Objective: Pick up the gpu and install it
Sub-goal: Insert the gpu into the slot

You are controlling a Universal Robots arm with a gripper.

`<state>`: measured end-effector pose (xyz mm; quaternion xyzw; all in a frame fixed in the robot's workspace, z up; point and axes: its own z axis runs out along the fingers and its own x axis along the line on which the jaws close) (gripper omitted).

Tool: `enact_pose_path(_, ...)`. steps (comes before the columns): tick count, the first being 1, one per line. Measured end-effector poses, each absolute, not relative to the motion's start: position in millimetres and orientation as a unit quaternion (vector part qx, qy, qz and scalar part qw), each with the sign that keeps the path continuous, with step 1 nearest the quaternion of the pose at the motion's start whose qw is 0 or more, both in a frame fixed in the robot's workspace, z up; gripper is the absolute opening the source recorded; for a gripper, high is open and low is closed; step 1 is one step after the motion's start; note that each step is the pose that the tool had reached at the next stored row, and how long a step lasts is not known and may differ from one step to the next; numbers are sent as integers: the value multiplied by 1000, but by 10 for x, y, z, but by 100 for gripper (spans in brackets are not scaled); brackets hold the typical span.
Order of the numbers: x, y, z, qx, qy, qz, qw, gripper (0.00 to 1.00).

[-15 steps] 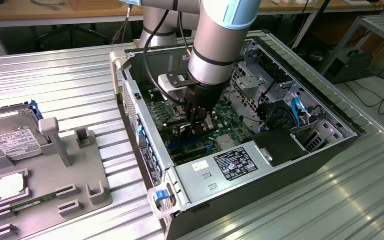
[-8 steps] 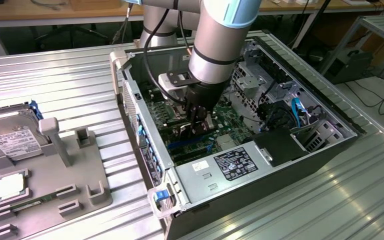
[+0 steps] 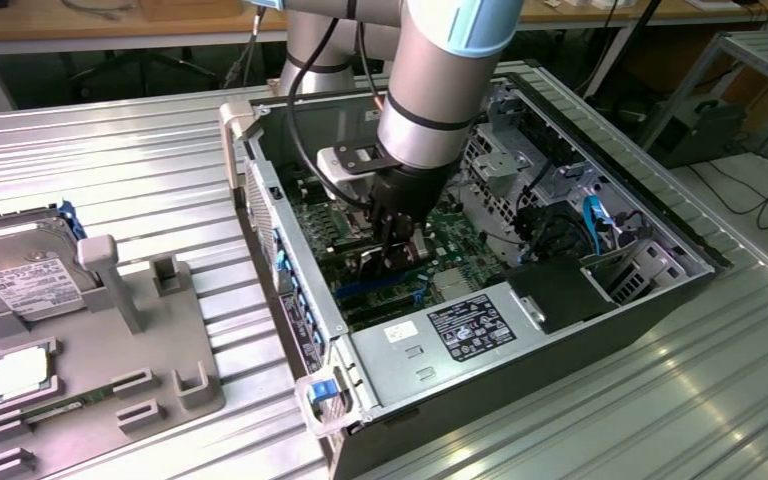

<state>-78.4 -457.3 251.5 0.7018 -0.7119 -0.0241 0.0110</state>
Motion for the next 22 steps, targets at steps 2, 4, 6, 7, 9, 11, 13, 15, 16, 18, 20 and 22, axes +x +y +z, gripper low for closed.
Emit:
enact_pose_path(2, -784, -4573, 2515, 702, -712, -24, 11, 28)
enact_pose_path(4, -784, -4573, 2515, 702, -712, -24, 11, 28)
enact_pose_path(6, -784, -4574, 2514, 702, -712, -24, 11, 28)
enact_pose_path(7, -784, -4574, 2512, 702, -712, -24, 11, 28)
enact_pose_path(9, -784, -4574, 2509, 702, -712, -24, 11, 28)
enact_pose_path(11, -784, -4574, 2504, 702, -712, -24, 11, 28)
enact_pose_path(13, -784, -4573, 2498, 702, -712, -24, 11, 28)
enact_pose_path(15, -784, -4574, 2493, 702, -712, -24, 11, 28)
enact_pose_path(16, -784, -4573, 2490, 702, -712, -24, 11, 28)
enact_pose_path(18, -784, -4574, 2481, 702, -712, -24, 11, 28)
enact_pose_path(20, -784, -4574, 2474, 702, -712, -24, 11, 28)
enact_pose_path(22, -784, -4574, 2467, 702, -712, -24, 11, 28)
